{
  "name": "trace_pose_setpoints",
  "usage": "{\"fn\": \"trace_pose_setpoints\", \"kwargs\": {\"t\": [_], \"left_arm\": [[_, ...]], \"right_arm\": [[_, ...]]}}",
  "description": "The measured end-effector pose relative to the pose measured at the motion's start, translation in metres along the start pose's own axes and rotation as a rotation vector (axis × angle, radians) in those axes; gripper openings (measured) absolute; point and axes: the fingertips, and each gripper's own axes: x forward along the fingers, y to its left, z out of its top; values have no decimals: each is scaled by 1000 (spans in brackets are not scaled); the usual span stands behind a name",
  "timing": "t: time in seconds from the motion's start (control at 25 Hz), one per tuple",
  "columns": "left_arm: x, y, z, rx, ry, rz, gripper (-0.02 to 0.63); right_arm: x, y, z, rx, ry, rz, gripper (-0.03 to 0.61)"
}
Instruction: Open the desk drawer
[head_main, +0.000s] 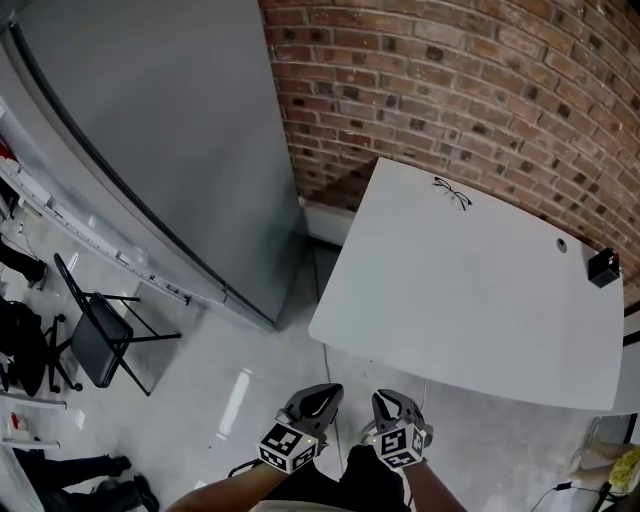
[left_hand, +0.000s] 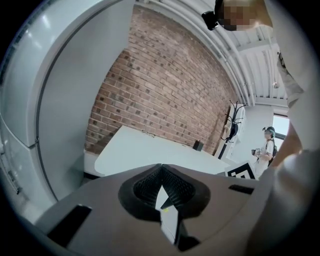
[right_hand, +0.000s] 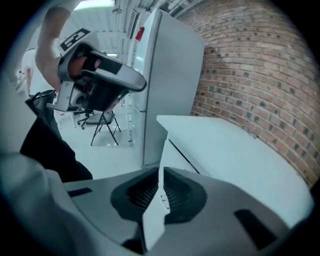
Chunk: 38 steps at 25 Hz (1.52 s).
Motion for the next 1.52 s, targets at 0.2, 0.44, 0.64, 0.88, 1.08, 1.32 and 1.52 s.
{"fn": "trace_pose_setpoints", "kwargs": {"t": [0.2, 0.44, 0.64, 0.88, 1.08, 1.32, 1.52], "left_arm": [[8, 14, -43, 0, 4, -40, 8], [14, 33, -78, -7, -16, -49, 8], [19, 48, -101, -21, -20, -41, 8], [22, 53, -113, -38, -32, -38, 8], [29, 53, -118, -52, -44, -34, 8], [28, 55, -123, -74, -50, -13, 8], [24, 52, -130, -89, -44, -6, 8]], "right_arm": [[51, -16, -22, 17, 15, -98, 86], [95, -35, -53, -62, 59, -135, 127], [123, -42, -69, -189, 95, -129, 127], [148, -53, -88, -261, 161, -134, 127], [164, -49, -94, -327, 189, -101, 118], [170, -52, -96, -384, 230, -129, 58], [170, -52, -95, -362, 253, -123, 40]]}}
